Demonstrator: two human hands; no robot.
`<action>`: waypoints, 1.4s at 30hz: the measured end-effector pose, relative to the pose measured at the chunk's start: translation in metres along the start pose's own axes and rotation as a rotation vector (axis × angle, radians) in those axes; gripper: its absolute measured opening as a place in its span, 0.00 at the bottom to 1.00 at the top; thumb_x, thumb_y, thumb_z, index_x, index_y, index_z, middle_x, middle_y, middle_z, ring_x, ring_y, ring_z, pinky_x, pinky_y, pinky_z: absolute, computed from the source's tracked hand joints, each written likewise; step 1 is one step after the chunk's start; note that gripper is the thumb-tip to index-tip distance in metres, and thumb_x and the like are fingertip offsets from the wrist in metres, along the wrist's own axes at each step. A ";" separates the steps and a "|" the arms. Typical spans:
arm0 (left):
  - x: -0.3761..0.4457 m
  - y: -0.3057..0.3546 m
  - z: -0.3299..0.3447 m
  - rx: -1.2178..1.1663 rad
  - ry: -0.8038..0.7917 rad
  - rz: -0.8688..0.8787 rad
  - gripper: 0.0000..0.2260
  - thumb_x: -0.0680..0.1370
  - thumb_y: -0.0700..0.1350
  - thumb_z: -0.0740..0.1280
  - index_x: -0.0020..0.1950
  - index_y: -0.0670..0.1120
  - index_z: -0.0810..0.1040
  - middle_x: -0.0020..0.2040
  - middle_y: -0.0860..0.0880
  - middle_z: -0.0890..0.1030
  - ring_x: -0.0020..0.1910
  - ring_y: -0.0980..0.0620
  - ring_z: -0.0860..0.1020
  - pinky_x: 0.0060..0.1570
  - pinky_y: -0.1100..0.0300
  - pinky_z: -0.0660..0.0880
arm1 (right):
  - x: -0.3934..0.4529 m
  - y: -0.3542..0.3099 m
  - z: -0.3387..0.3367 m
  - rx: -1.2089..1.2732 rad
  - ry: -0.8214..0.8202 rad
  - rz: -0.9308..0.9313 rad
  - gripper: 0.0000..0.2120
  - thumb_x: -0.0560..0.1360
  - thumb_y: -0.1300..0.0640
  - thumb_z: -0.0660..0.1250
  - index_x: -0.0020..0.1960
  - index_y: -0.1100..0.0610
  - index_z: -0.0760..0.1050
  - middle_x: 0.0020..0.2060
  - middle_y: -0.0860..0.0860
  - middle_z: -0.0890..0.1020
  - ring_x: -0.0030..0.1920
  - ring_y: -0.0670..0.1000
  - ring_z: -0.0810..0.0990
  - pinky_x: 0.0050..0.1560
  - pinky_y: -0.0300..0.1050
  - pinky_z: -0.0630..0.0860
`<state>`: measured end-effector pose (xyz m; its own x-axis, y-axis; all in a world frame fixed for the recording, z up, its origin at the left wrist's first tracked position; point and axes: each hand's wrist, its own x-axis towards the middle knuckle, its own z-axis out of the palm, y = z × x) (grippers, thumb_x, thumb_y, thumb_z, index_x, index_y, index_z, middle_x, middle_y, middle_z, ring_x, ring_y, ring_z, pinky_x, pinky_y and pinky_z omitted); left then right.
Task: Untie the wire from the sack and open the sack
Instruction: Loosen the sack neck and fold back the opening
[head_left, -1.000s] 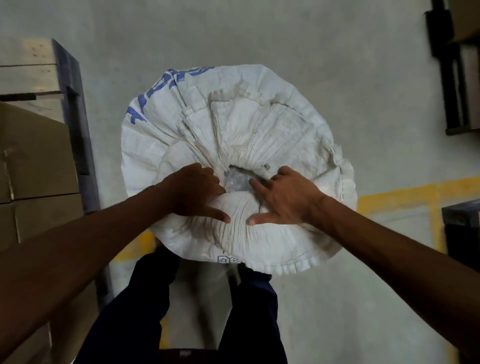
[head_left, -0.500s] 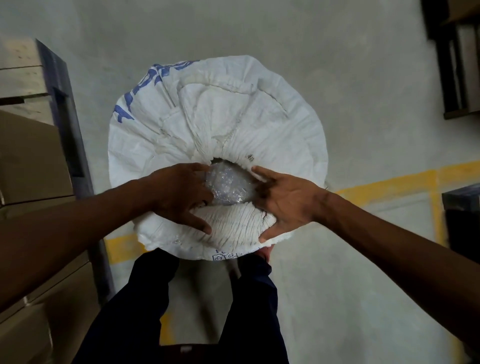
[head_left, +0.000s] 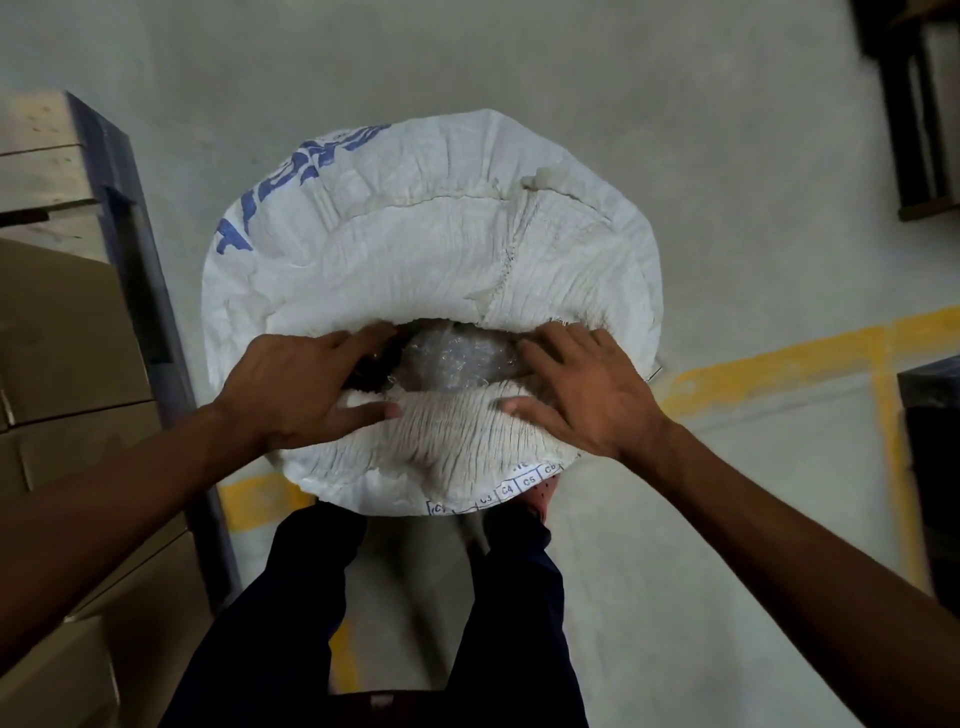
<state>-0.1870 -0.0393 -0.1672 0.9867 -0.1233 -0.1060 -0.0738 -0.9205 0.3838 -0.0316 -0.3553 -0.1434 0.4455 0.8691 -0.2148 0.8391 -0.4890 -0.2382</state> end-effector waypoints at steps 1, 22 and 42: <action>0.001 0.002 0.000 -0.015 0.000 -0.051 0.45 0.73 0.81 0.47 0.77 0.52 0.68 0.48 0.48 0.88 0.39 0.40 0.86 0.35 0.52 0.81 | 0.002 -0.003 0.001 0.058 0.047 0.065 0.33 0.81 0.29 0.56 0.66 0.57 0.76 0.59 0.57 0.78 0.51 0.59 0.78 0.51 0.58 0.76; 0.063 -0.009 -0.007 0.017 0.159 -0.404 0.38 0.72 0.79 0.59 0.41 0.44 0.84 0.37 0.44 0.81 0.36 0.41 0.80 0.33 0.51 0.70 | 0.059 0.022 0.025 0.275 0.176 0.293 0.20 0.75 0.36 0.70 0.46 0.54 0.84 0.45 0.50 0.80 0.50 0.56 0.75 0.51 0.51 0.65; 0.112 -0.034 -0.049 -0.682 0.272 -0.531 0.28 0.85 0.57 0.65 0.32 0.43 0.61 0.28 0.53 0.58 0.25 0.58 0.57 0.28 0.62 0.53 | 0.133 -0.002 -0.032 1.004 0.382 0.933 0.27 0.88 0.44 0.52 0.34 0.52 0.71 0.34 0.49 0.78 0.38 0.50 0.77 0.45 0.45 0.68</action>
<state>-0.0672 -0.0041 -0.1473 0.8730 0.4264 -0.2367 0.4170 -0.4010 0.8156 0.0363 -0.2365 -0.1413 0.8942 0.0915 -0.4382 -0.3064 -0.5886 -0.7481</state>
